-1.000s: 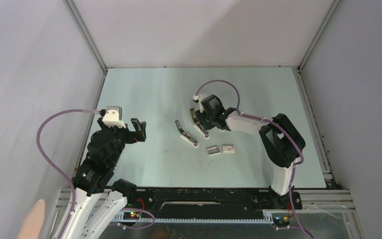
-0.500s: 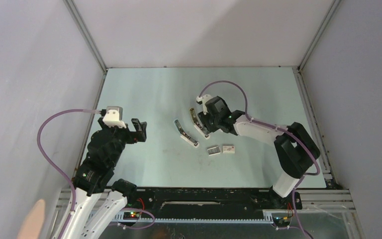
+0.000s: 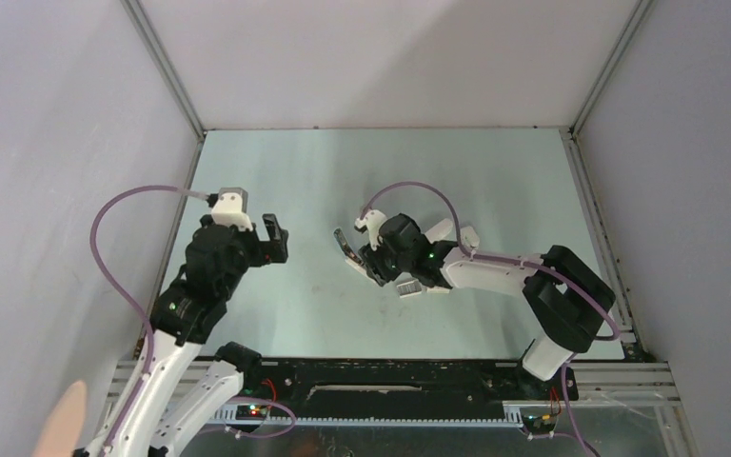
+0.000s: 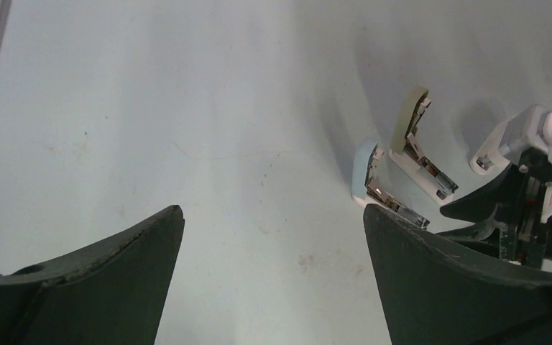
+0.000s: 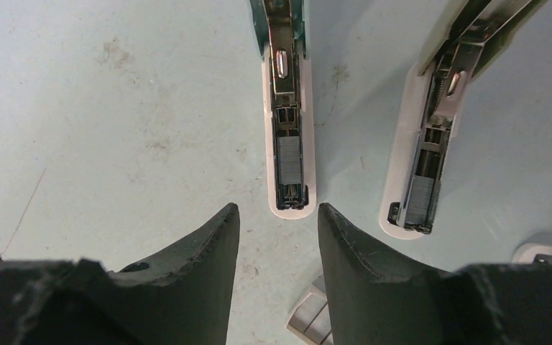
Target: Load the staples into the stapler
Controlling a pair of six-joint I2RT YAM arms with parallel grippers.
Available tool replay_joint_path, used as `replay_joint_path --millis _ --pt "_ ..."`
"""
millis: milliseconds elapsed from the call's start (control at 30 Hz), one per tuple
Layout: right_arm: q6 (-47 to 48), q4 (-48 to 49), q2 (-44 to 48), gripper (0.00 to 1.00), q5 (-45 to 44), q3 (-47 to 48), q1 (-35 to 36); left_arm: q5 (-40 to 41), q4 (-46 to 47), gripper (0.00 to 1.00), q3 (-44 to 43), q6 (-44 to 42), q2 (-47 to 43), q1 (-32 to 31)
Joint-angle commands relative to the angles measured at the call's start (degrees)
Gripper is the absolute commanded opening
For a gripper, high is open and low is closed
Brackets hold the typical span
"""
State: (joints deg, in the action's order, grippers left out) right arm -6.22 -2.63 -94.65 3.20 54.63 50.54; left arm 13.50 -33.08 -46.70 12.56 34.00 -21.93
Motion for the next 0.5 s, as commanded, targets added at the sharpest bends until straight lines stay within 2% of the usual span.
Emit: replay_joint_path --millis 0,133,467 --pt "0.36 9.02 -1.60 0.47 -1.36 -2.05 0.52 -1.12 -3.89 0.98 -4.43 5.53 5.00 0.40" --pt "1.01 11.43 -3.36 0.47 -3.08 -3.27 0.85 -5.46 -2.85 0.98 -3.80 8.72 8.91 0.39" --pt "1.42 17.20 -7.62 0.40 -2.49 -4.71 0.88 -12.97 9.49 0.98 -0.59 15.28 19.44 0.31"
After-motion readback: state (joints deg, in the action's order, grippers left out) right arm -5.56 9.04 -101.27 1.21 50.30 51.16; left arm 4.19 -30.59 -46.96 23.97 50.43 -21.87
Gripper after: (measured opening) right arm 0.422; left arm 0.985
